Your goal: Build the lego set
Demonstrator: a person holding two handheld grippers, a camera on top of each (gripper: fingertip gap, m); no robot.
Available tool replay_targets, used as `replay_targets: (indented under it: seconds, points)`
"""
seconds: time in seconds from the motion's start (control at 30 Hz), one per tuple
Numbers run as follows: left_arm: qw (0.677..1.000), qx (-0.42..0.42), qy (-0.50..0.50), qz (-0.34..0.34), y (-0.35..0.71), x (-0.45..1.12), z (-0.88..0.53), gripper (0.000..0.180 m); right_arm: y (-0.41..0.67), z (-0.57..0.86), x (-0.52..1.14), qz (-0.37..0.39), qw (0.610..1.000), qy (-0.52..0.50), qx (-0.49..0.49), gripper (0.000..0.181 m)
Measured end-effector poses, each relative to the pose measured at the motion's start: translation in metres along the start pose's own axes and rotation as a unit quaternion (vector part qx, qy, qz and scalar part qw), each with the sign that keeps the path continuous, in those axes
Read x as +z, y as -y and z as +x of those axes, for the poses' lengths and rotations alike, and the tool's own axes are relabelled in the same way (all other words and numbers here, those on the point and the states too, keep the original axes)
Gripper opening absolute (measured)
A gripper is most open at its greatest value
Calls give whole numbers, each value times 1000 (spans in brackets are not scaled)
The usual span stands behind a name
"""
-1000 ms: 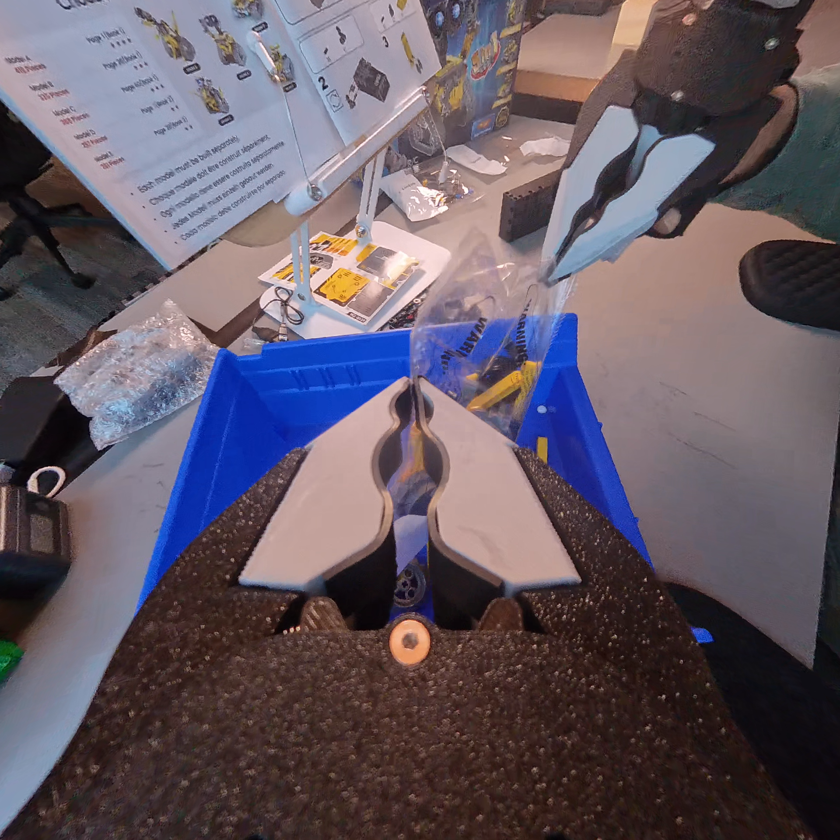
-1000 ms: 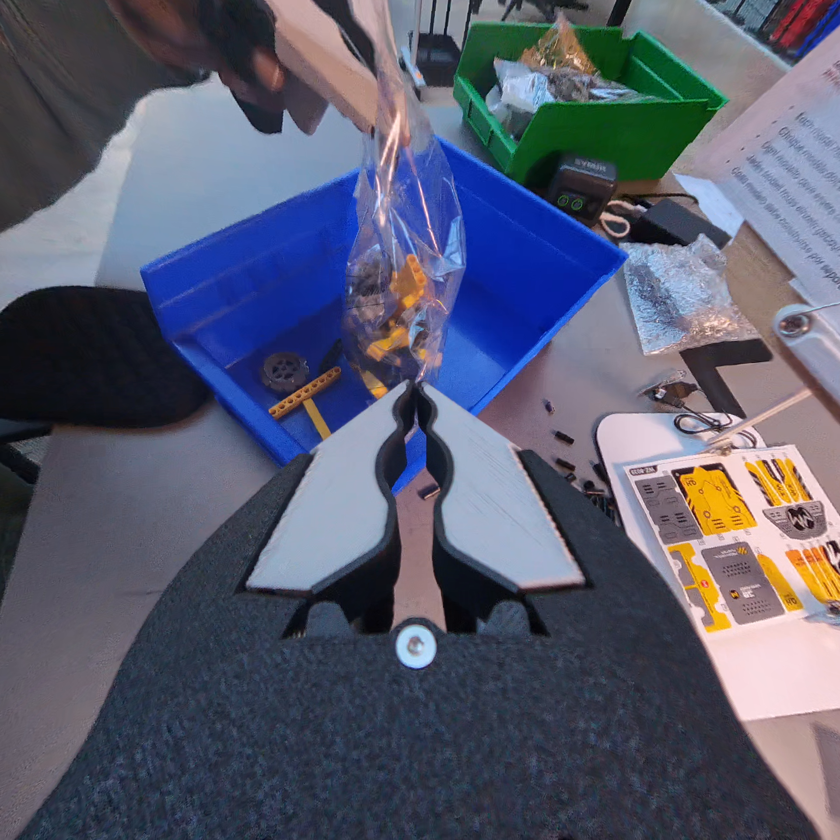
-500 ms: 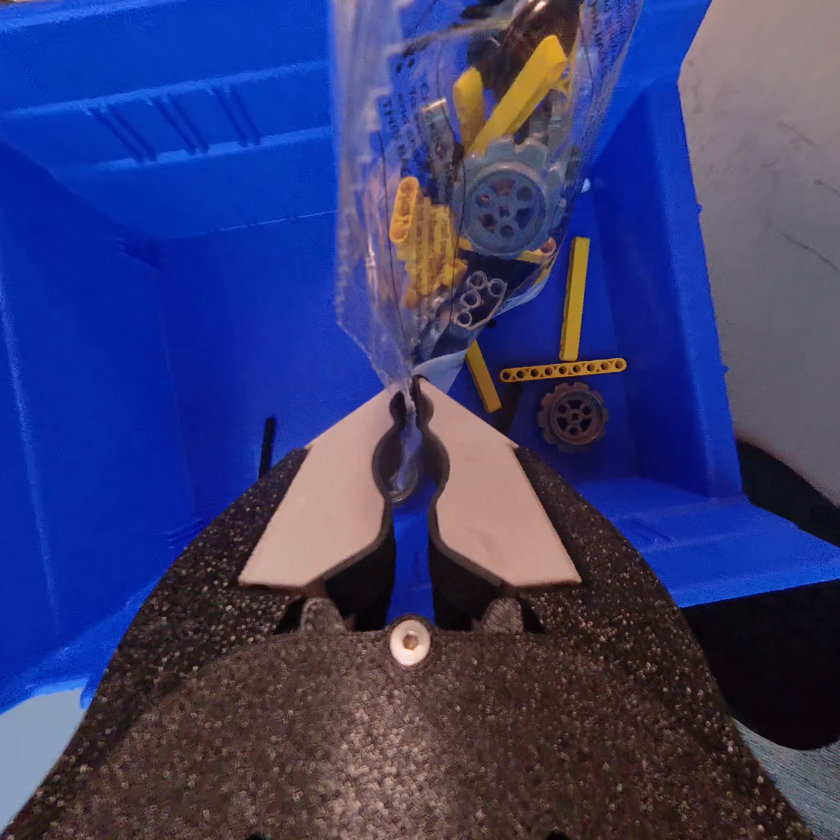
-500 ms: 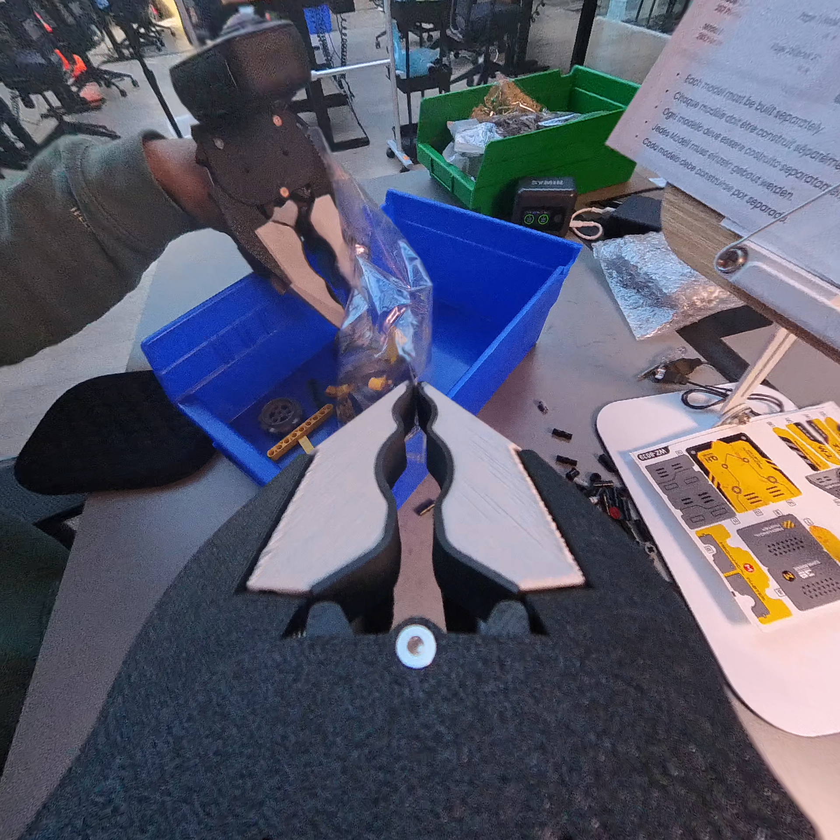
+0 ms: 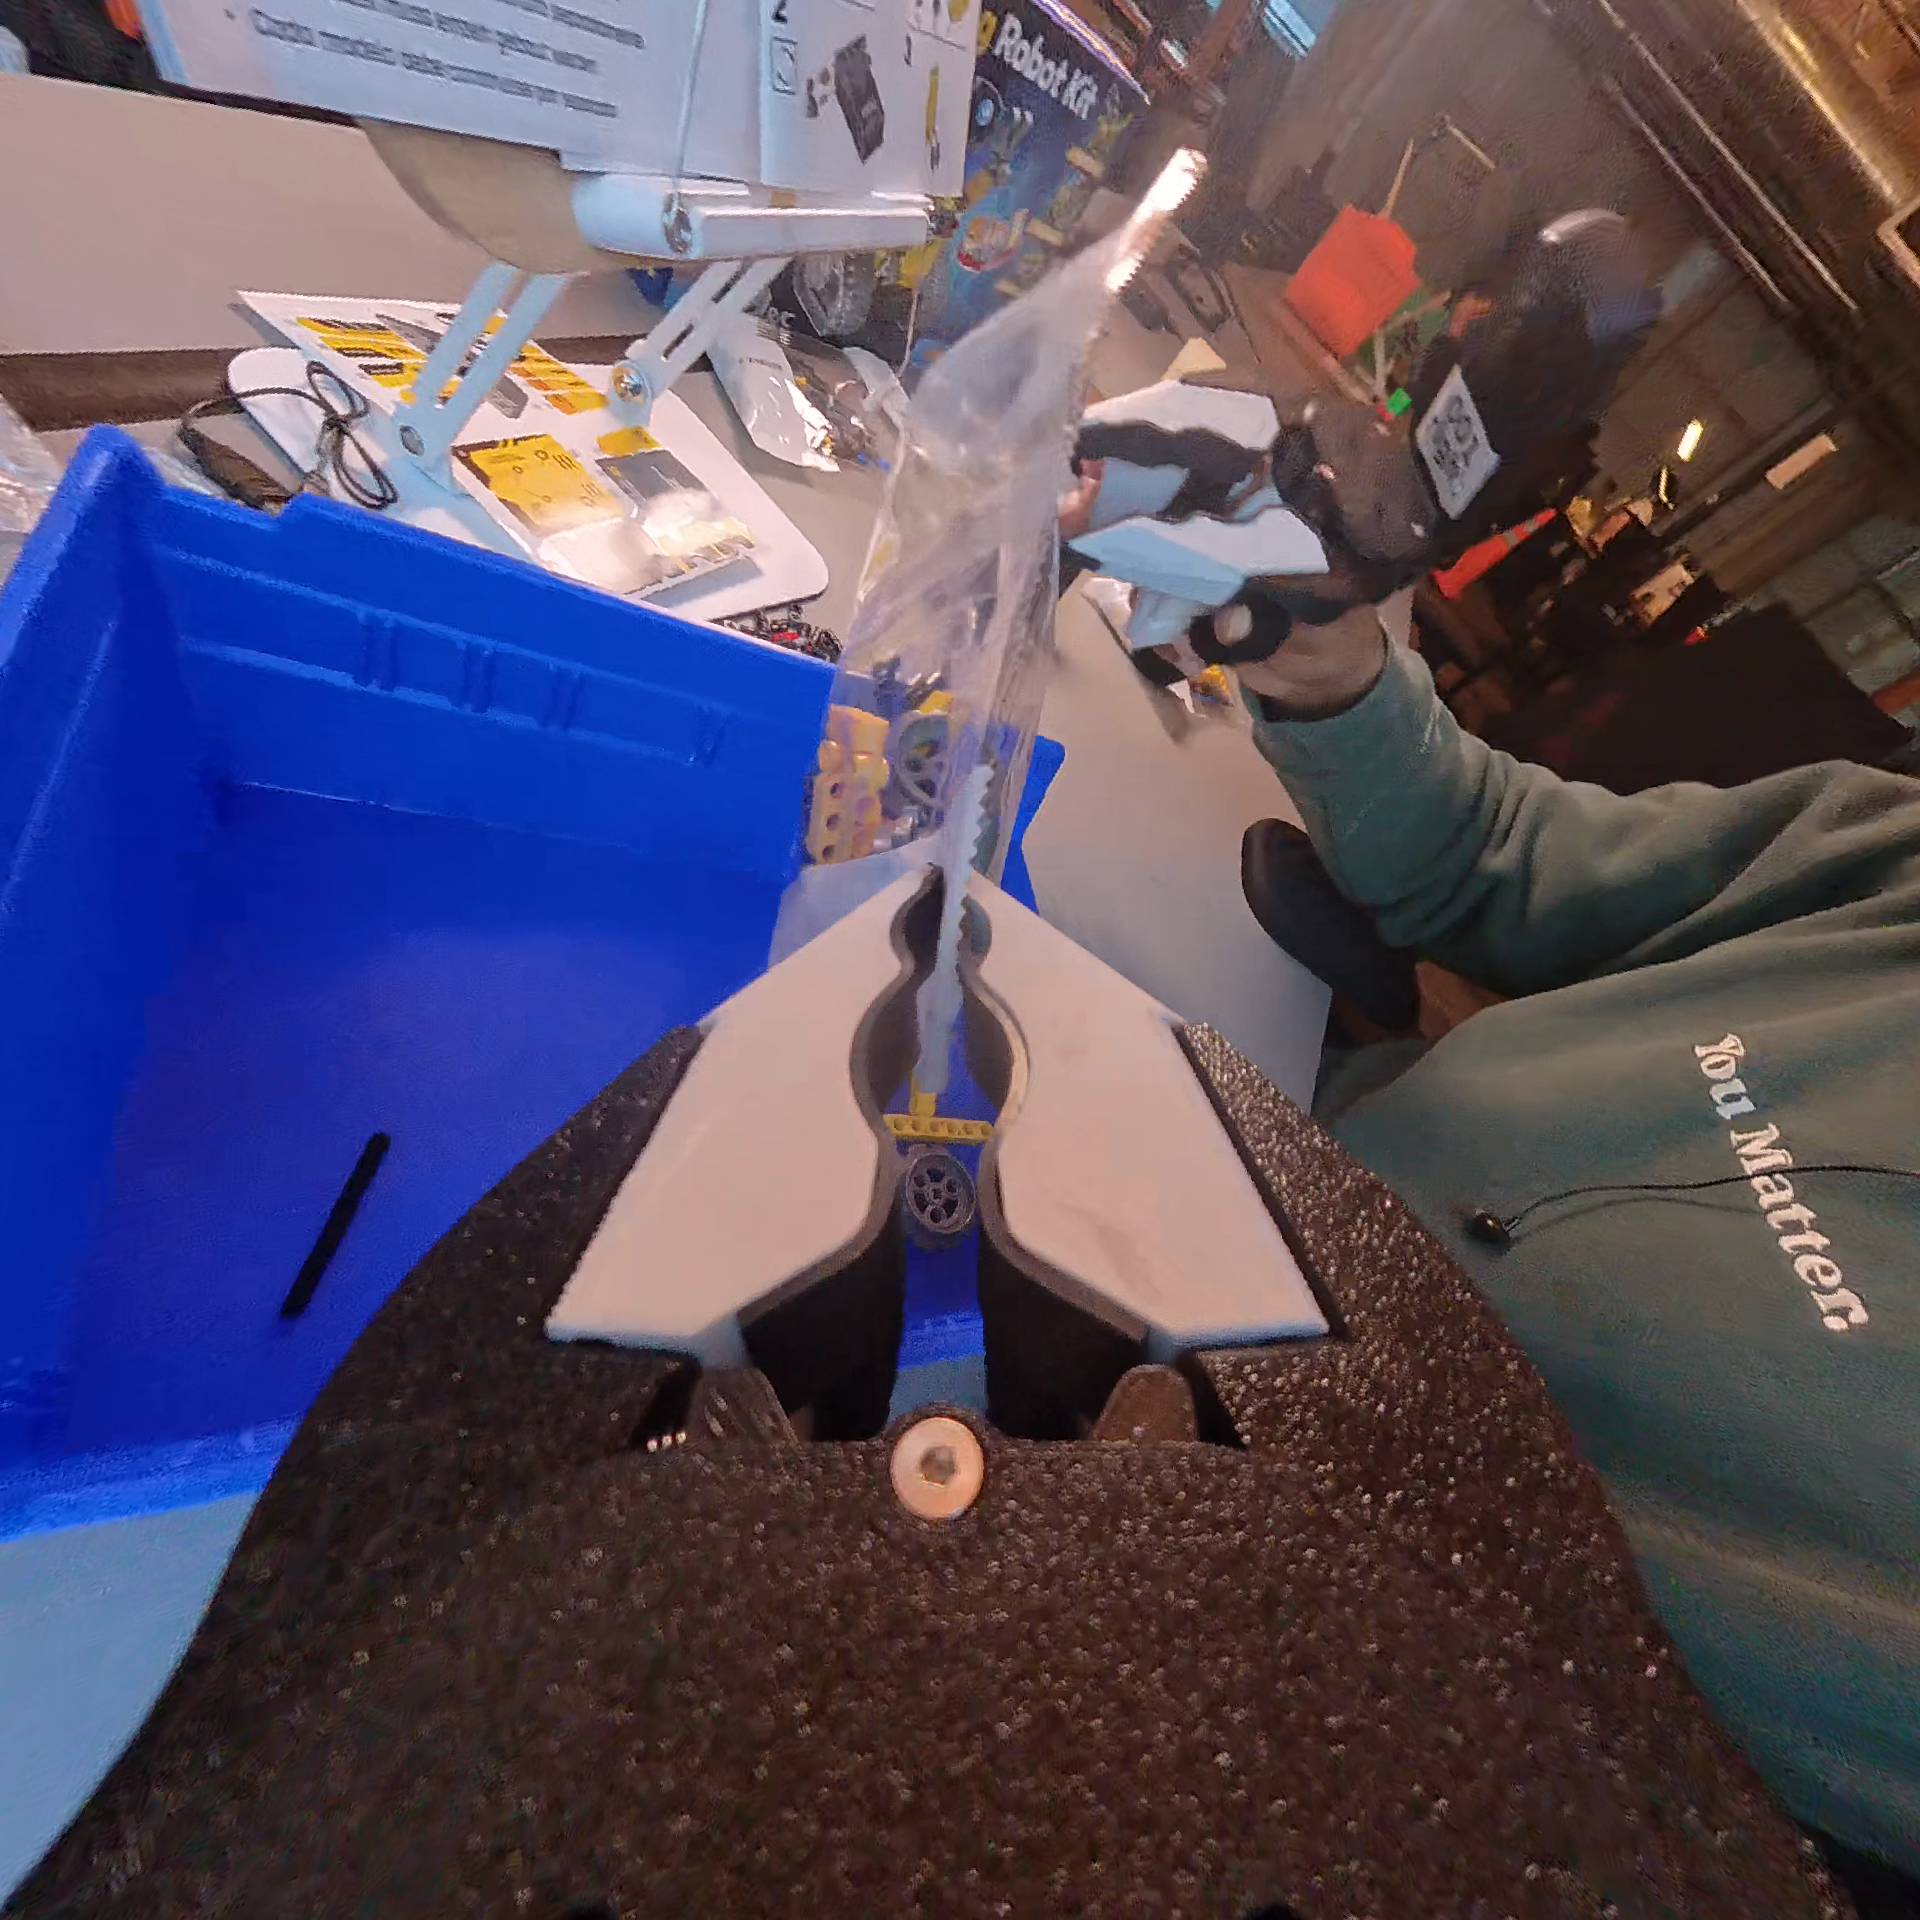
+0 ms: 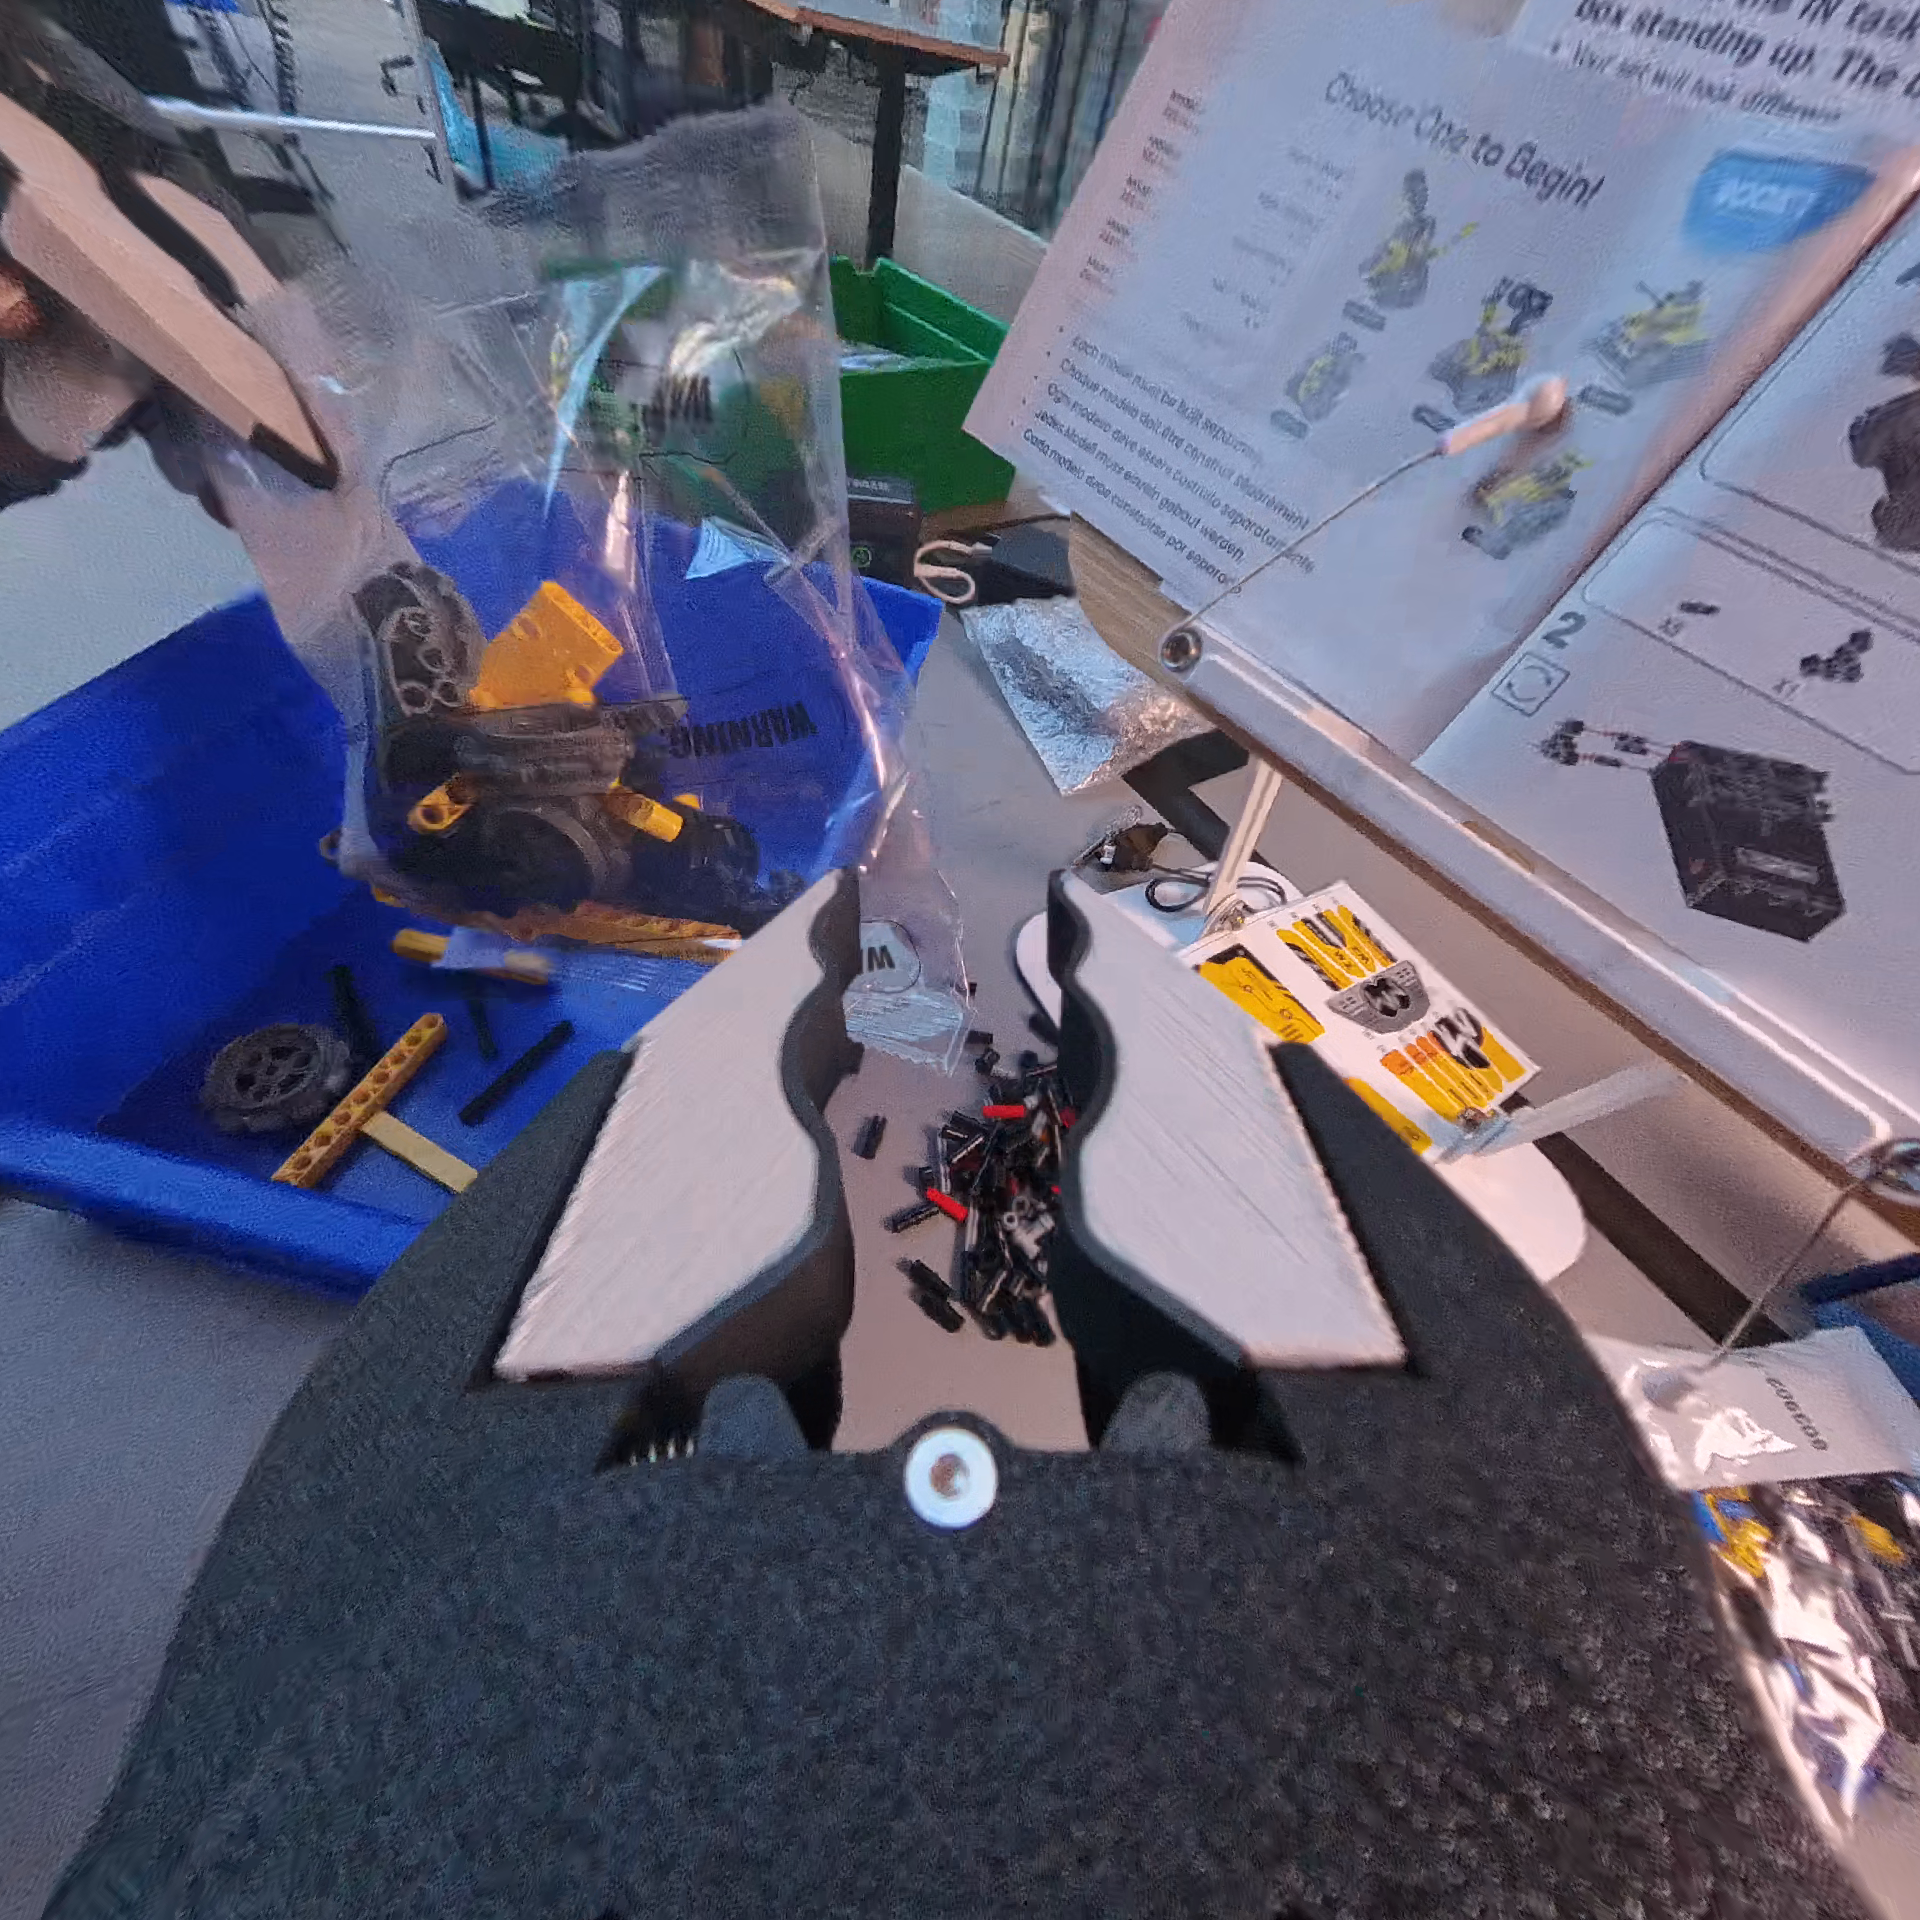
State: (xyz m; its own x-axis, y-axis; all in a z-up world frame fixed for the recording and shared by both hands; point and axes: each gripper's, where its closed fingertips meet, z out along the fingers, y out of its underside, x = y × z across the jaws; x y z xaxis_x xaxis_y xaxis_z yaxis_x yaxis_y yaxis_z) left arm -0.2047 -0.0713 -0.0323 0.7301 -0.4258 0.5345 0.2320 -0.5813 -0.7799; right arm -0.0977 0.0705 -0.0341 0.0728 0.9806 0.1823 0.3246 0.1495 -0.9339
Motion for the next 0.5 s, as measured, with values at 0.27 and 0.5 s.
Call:
replay_targets:
  seconds: [0.27,0.5]
  points:
    - [994,-43,25,93,13,-8,7,0,-1,-140,22,-29,985,87,-143,45]
    - [992,-36,14,118,10,-1,34,0,7,-146,85,-35,989,42,-141,43]
